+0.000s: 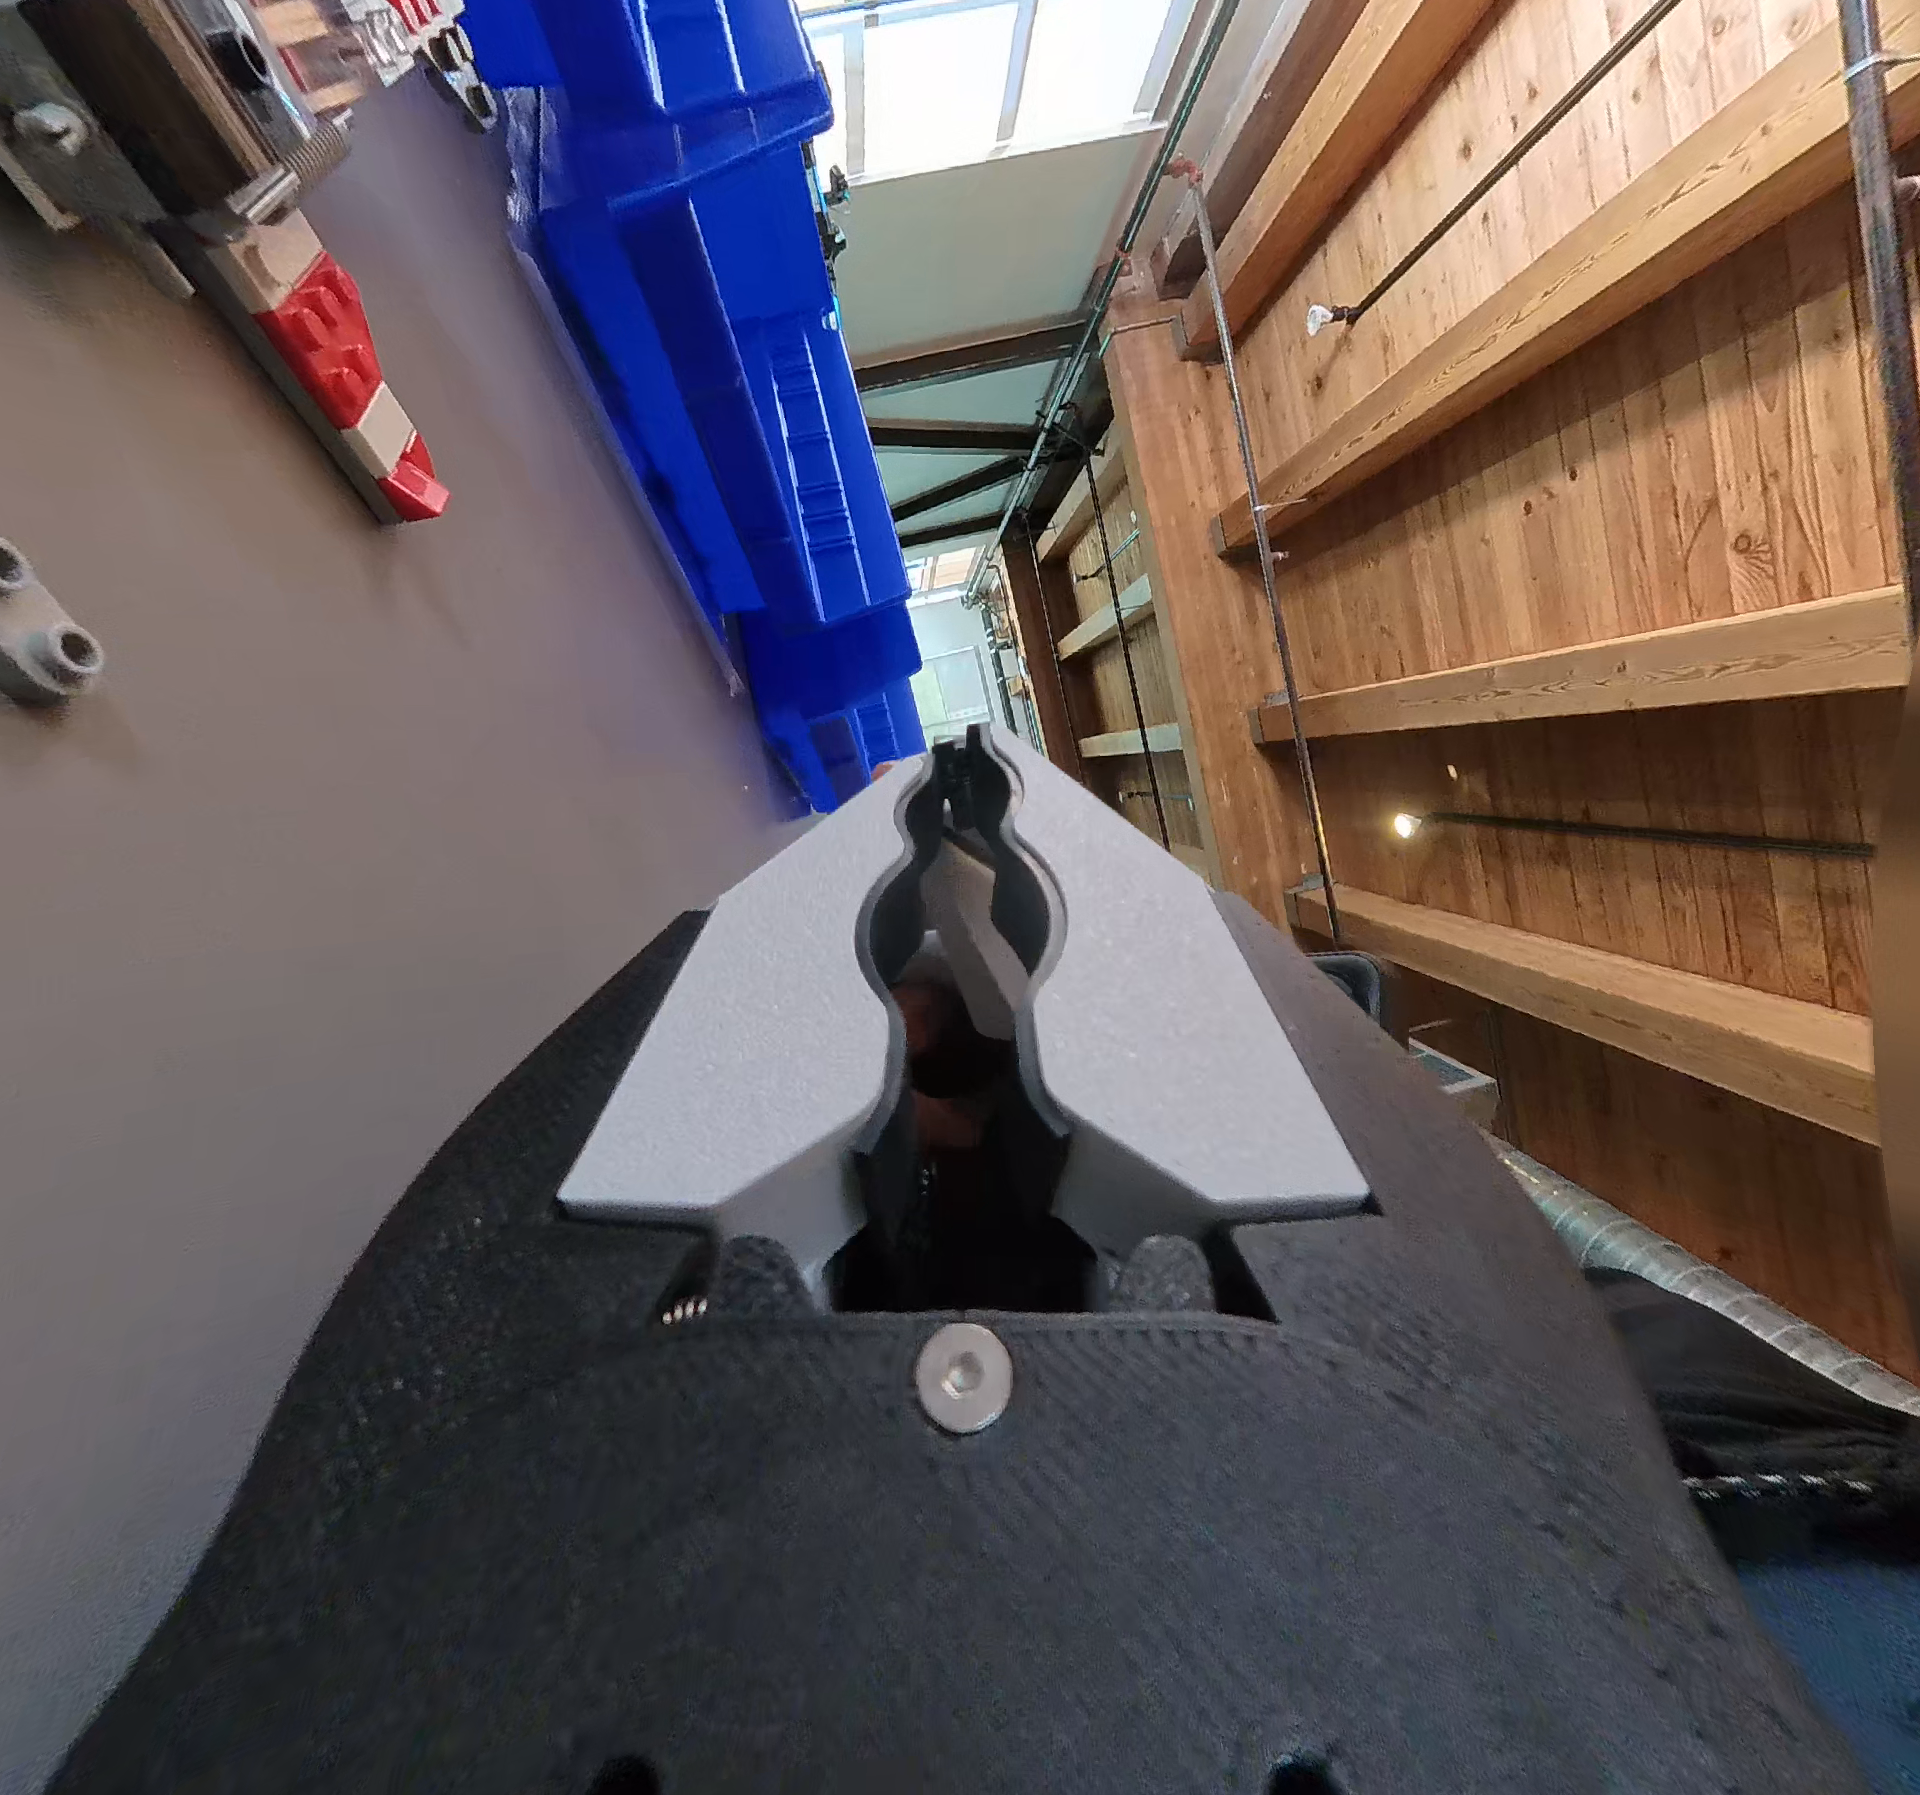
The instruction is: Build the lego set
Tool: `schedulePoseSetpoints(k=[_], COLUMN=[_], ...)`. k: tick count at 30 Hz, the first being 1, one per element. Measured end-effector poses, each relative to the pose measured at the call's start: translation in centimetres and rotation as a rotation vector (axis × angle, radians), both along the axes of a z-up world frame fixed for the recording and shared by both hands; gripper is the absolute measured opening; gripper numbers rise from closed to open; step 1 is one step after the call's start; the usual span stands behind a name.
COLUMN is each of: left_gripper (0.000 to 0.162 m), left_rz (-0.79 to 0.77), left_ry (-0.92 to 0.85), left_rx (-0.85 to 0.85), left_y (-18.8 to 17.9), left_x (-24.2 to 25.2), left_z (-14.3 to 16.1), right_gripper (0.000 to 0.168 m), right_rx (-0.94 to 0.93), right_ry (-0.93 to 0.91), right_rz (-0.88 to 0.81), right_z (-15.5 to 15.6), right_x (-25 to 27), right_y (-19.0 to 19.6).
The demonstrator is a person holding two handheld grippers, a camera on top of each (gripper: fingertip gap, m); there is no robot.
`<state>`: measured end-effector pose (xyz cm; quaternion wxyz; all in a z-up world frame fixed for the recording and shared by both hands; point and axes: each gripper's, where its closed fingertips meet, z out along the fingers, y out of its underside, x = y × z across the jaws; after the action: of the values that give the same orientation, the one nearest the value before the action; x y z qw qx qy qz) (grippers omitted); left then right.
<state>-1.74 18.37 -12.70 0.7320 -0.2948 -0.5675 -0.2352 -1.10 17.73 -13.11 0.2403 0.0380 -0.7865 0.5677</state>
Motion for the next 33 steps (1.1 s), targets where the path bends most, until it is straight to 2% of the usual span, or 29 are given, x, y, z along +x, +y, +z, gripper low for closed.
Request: schedulePoseSetpoints(k=[11, 22, 28, 33], left_gripper=[0.007, 0.016, 0.032, 0.027], left_rz=[-0.017, 0.051, 0.046, 0.023], left_ry=[0.011, 0.054, 0.073, 0.119], left_rx=[-0.04, -0.033, -0.193, -0.28], left_y=[-0.1, -1.3, -1.2, -0.3], left_x=[0.0, -0.5, -0.6, -0.2], left_z=[-0.1, 0.6, 0.0, 0.1], right_gripper=[0.005, 0.003, 0.003, 0.003], right_rx=[0.048, 0.052, 0.046, 0.069], right_ry=[0.105, 0.078, 0.07, 0.165], right_rz=[-0.021, -0.076, -0.173, -0.179], right_z=[-0.2, -0.4, -0.1, 0.2], right_x=[-0.1, -0.4, -1.6, -1.2], right_y=[0.0, -0.2, 0.3, 0.0])
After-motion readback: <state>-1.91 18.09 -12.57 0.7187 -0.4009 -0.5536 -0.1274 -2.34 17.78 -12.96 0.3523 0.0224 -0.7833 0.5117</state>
